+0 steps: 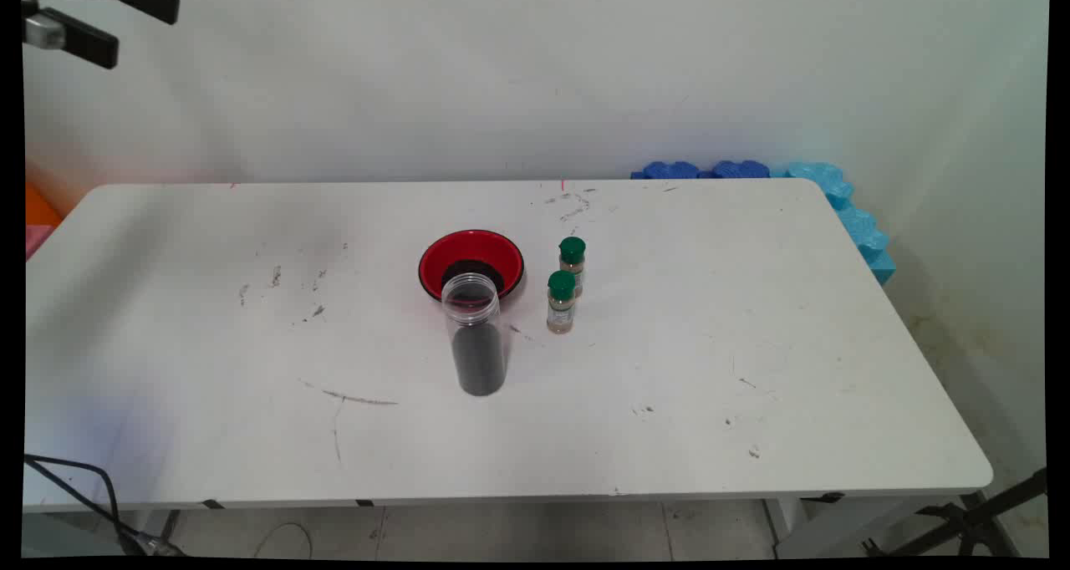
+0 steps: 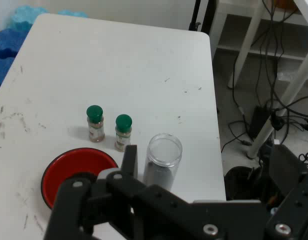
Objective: Pick up the black seasoning powder from the table
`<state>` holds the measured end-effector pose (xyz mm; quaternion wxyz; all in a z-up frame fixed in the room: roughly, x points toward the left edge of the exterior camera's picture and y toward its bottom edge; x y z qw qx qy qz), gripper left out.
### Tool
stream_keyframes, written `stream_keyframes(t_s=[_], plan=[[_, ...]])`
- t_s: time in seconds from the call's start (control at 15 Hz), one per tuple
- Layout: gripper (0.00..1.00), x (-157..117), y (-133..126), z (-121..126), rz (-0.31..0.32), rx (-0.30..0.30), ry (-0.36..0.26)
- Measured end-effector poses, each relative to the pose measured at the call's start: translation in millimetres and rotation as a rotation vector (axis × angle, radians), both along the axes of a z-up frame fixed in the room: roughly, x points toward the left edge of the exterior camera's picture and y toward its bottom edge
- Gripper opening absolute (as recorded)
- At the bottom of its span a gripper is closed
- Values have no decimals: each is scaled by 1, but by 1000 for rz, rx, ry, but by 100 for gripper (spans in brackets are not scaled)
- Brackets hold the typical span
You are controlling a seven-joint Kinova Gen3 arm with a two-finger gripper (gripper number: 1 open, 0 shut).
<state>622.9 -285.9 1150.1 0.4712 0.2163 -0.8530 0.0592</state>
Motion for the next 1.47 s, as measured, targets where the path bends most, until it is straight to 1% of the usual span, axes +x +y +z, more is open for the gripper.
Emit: stream_keyframes(t_s=[0.33, 0.47, 0.6, 0.73, 0.87, 1.0, 1.27, 1.47], plan=[[100, -12, -12, -20, 47, 26, 52], [100, -21, -9, -32, 45, 12, 90], [100, -28, 1, -46, 55, 0, 103], [100, -38, 14, -66, 61, -12, 93], [100, -47, 28, -91, 75, -21, 73], [100, -55, 35, -117, 96, -13, 47], [100, -63, 42, -168, 123, 11, 4], [100, -71, 45, -195, 137, 4, -11]])
